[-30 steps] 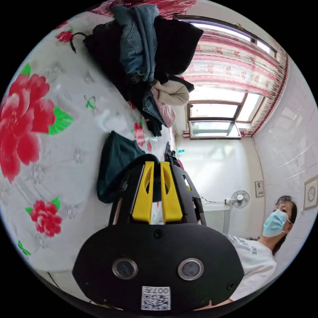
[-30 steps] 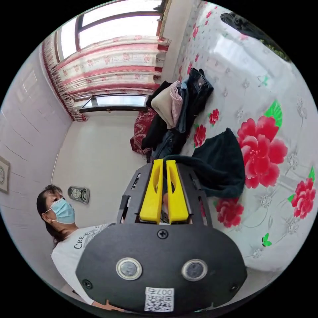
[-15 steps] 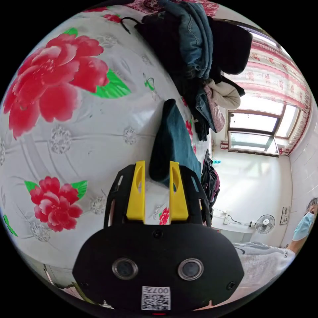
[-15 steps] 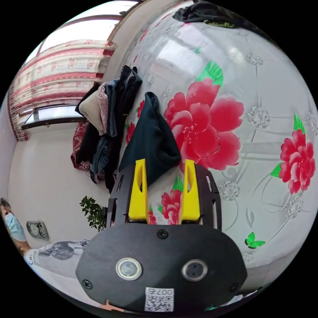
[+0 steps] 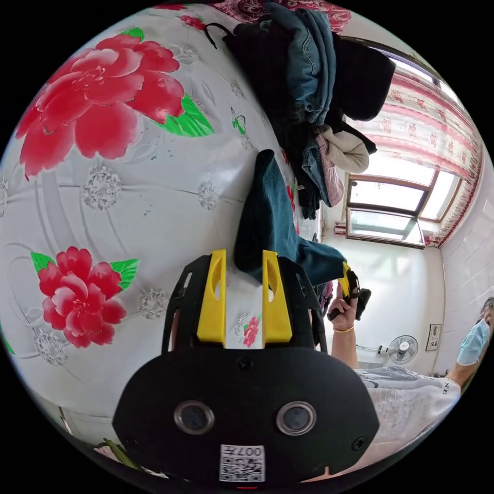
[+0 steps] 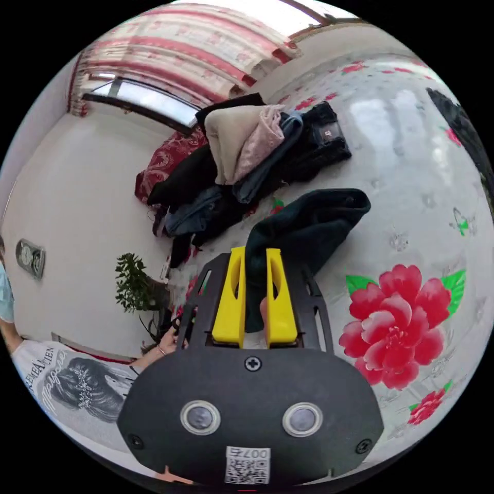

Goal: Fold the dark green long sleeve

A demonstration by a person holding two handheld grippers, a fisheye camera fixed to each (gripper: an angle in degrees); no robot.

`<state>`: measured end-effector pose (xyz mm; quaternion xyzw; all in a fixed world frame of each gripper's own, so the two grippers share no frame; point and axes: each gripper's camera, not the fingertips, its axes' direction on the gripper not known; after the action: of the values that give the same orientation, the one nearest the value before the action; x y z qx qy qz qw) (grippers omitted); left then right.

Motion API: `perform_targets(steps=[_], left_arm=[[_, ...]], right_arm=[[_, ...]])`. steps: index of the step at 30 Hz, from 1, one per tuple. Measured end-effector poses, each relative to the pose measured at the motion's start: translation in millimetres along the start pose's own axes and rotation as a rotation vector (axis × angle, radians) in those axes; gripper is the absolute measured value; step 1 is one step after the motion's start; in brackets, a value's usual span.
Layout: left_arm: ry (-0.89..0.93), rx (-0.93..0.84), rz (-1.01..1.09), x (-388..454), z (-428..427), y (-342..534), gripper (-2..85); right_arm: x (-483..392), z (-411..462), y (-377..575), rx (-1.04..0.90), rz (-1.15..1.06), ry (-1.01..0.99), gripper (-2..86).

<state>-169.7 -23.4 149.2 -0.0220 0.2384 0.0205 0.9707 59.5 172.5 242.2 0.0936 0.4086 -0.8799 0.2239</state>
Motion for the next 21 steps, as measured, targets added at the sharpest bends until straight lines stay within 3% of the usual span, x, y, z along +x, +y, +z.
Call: perform_targets(steps=[4, 8, 10, 12, 21], left_arm=[[0.04, 0.053, -0.022, -18, -26, 16, 9.6], [0.055, 0.1, -0.043, -37, -48, 29, 10.6], [0.087, 0.118, -0.065, -52, -58, 36, 11.3], [0.121, 0.118, -0.069, -60, -61, 39, 12.1], [0.306, 0.032, 0.052, -74, -43, 30, 18.8]], right_arm=[[-148, 82, 1, -0.196, -0.483, -0.003, 6.5], [-198, 172, 43, -0.378, -0.595, -0.171, 7.4], [-190, 229, 65, -0.526, -0.496, -0.171, 8.3], [-169, 244, 71, -0.55, -0.393, -0.182, 9.0], [-23, 177, 28, -0.282, 0.027, -0.115, 13.2]])
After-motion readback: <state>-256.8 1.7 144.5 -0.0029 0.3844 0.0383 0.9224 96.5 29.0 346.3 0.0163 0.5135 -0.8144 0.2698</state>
